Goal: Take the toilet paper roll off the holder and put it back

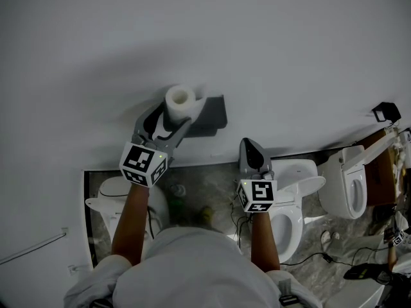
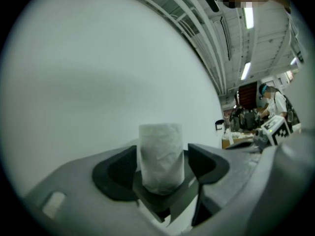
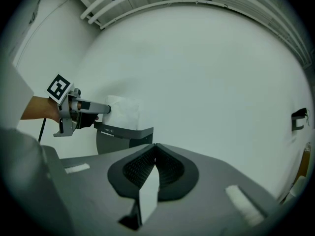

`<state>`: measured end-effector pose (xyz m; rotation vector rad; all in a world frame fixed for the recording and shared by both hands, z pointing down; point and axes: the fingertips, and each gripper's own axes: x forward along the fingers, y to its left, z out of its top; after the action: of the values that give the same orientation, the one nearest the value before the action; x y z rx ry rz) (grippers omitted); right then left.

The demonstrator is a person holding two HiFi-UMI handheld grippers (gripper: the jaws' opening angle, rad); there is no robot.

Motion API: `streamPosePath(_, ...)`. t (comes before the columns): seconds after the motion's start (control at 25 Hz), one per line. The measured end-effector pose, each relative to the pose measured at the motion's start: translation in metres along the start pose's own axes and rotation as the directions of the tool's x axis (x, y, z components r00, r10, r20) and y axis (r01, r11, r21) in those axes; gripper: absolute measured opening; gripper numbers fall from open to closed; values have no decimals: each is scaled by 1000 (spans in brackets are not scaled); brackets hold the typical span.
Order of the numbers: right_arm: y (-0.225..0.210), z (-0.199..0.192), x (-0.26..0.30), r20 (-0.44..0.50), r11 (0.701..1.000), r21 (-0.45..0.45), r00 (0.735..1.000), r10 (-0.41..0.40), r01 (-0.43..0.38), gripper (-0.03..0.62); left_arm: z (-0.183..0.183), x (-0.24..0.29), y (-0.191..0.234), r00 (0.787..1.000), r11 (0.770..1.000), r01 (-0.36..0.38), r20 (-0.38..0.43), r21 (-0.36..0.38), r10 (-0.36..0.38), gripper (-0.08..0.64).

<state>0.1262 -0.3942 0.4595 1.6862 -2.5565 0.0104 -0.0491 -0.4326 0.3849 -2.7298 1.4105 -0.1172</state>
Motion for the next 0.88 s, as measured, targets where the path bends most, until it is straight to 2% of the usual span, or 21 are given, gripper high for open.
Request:
streamPosePath(0.64,-20,-4,5,-7,1000,10,1000,-25,25,2,0,27,3,1000,1000,6,-5,-1,-6,336)
streamPosePath(0.88,-20,-3,4,-9,1000,9,1000,-26,26,2,2,26,3,1000,1000,1,5,-6,-1,314)
